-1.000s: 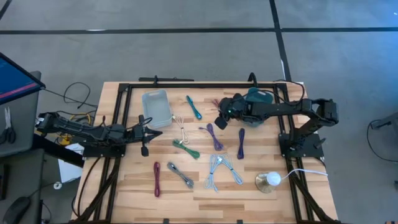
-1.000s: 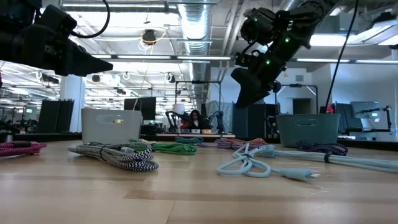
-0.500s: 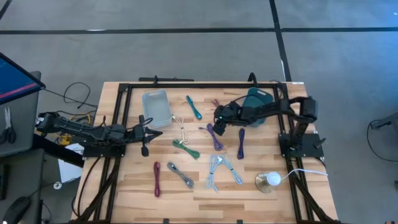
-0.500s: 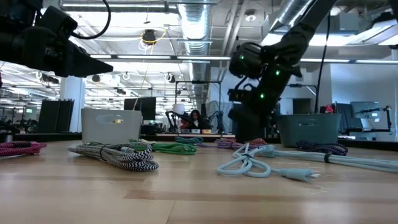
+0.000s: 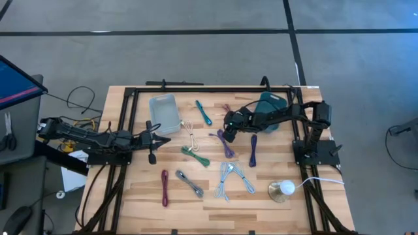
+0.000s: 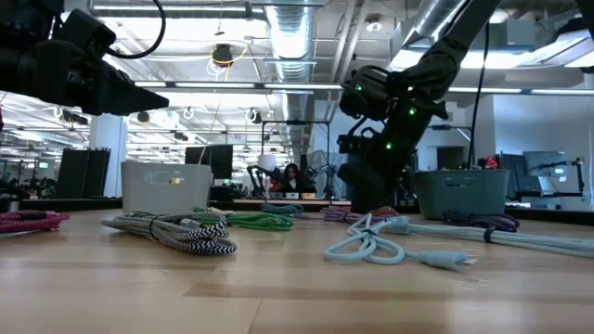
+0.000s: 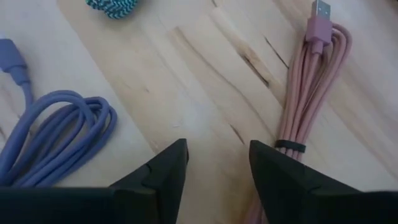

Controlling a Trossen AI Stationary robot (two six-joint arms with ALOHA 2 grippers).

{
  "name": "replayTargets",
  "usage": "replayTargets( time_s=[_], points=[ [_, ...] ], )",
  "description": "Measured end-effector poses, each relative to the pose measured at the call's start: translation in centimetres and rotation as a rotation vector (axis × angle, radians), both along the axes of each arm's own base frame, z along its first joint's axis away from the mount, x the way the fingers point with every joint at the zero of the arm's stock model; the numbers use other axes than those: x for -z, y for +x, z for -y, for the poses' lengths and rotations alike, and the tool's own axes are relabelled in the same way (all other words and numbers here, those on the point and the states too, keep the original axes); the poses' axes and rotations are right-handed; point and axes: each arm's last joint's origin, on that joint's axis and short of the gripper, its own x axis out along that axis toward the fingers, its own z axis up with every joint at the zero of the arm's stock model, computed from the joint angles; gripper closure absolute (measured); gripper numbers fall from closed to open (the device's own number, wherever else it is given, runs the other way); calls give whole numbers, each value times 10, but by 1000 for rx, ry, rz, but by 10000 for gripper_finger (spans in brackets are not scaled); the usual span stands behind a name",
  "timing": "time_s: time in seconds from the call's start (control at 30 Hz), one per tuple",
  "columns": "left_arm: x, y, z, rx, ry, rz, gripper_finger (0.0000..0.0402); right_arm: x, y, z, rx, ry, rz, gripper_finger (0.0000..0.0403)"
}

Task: Pick & Place USB Port
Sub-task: Put the pink USB cable into the blue bin

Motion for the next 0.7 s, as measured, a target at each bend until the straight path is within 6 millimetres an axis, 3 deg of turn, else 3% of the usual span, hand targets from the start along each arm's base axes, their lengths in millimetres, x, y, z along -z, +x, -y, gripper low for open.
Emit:
replayTargets(
  time_s=[0.27,0.37,0.53,0.7],
  points=[
    [0,0,0,0,0,0,395,1,0,0,15,24,11,238],
    [0,0,0,0,0,0,392,1,0,1,13,28,12,276],
    [0,0,0,0,0,0,395,1,0,0,-6,25,11,381],
    [0,0,0,0,0,0,393,0,2,-3,-44,17,6,398]
  ],
)
